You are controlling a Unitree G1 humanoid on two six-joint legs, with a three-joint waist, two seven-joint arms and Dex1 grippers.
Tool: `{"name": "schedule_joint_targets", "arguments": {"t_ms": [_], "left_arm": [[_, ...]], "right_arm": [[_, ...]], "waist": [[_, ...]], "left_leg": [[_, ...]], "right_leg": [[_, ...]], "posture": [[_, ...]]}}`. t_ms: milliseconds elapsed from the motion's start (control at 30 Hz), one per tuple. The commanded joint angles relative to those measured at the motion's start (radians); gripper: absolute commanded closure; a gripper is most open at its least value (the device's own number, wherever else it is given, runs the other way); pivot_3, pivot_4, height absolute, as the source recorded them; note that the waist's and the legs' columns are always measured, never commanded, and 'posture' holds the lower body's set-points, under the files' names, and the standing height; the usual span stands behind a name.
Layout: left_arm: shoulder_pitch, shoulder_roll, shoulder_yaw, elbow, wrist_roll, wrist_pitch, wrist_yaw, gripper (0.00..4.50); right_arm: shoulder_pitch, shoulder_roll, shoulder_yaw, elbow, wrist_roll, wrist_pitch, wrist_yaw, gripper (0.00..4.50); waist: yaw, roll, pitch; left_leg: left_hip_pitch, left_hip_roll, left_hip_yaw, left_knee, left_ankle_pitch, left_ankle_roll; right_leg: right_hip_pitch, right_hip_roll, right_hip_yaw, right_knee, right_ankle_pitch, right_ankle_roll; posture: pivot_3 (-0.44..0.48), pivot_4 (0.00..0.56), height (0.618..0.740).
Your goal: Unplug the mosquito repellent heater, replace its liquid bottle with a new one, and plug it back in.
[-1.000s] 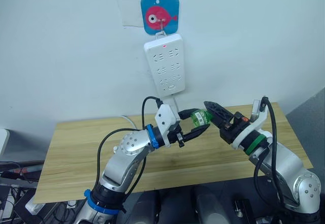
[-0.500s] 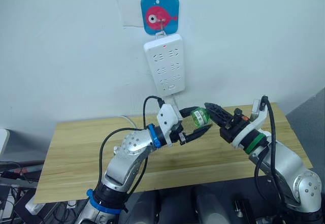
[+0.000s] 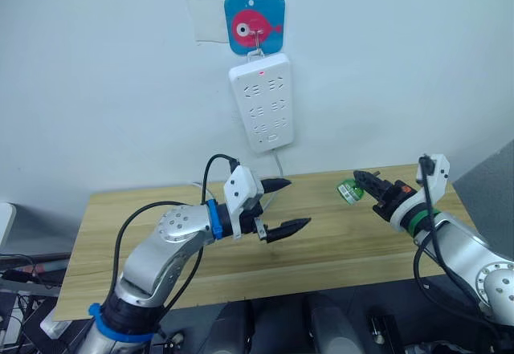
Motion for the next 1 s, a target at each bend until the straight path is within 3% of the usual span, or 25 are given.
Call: {"name": "schedule_joint_targets", "arguments": {"t_ms": [33,233,400,667,967,1000], "left_arm": [[0.026,0.004,-0.019,-0.017,0.009,-0.059,-0.039,0.0],[0.045,-0.027,-0.049,0.016,0.043,-0.093,-0.028,0.0],[0.075,-0.035,-0.036,0.06,0.064,-0.156,-0.036,0.0],[0.085,-0.013,-0.022,0.032,0.063,-0.167,-0.047,0.0],[0.084,0.007,-0.011,0.007,0.048,-0.141,-0.036,0.0],[0.082,0.007,-0.011,0.006,0.047,-0.138,-0.033,0.0]], "right_arm": [[0.008,-0.023,0.113,0.033,-0.43,-0.122,0.133,3.63],[-0.006,0.08,0.198,0.289,-0.875,-0.416,0.272,3.63],[-0.093,0.231,0.174,0.645,-1.043,-0.631,0.313,3.63],[-0.179,0.339,0.126,0.961,-1.156,-0.847,0.398,3.63],[-0.217,0.388,0.07,1.112,-1.202,-0.926,0.443,3.63],[-0.215,0.388,0.065,1.113,-1.206,-0.925,0.444,3.28]], "waist": [[0.0,0.0,0.0],[0.003,-0.001,0.001],[0.002,-0.001,0.004],[0.002,-0.001,0.027],[0.002,-0.001,0.039],[0.002,-0.001,0.039]], "left_leg": [[0.0,0.0,0.0,0.0,0.0,0.0],[0.0,0.0,0.0,0.0,0.0,0.0],[0.001,0.0,0.001,0.0,0.0,0.0],[0.002,0.0,0.001,0.001,0.0,0.0],[0.002,0.0,0.0,0.001,0.0,0.0],[0.002,0.0,0.0,0.001,0.0,0.0]], "right_leg": [[0.0,0.0,0.0,0.0,0.0,0.0],[0.0,0.0,0.0,0.0,0.0,0.0],[0.001,0.0,0.001,0.0,0.0,0.0],[0.0,-0.001,0.001,0.003,0.0,-0.001],[-0.001,-0.002,0.001,0.007,-0.001,-0.002],[-0.001,-0.002,0.001,0.007,-0.001,-0.002]], "posture": [[-0.108,0.278,0.74],[-0.095,0.288,0.74],[-0.07,0.305,0.74],[-0.053,0.335,0.74],[-0.043,0.351,0.74],[-0.046,0.353,0.74]]}}
